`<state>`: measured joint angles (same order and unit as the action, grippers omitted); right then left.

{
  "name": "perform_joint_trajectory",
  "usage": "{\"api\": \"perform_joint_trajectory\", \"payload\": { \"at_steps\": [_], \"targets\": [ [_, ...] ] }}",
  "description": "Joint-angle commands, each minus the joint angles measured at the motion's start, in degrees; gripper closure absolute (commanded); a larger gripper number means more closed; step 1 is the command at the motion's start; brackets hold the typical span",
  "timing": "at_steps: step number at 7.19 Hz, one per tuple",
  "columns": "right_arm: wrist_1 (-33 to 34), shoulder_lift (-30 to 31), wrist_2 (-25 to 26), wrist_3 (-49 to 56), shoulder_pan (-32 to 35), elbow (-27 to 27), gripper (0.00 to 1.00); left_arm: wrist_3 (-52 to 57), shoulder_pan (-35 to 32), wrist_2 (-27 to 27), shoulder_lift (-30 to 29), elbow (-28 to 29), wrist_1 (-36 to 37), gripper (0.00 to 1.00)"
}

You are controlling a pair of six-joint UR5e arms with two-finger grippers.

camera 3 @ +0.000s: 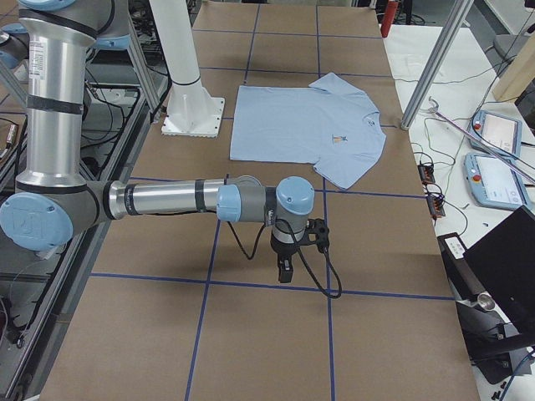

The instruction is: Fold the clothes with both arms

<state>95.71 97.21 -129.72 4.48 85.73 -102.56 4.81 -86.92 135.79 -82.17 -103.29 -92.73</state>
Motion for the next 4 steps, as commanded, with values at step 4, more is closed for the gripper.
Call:
{"api": "perform_joint_trajectory", "payload": {
  "at_steps": [4],
  "targets": [
    [-0.2, -4.6, 0.0, 0.1, -0.5, -1.3, 0.0, 0.3, 0.3, -0.1, -1.9, -3.8, -1.1, 0.0]
  ]
}}
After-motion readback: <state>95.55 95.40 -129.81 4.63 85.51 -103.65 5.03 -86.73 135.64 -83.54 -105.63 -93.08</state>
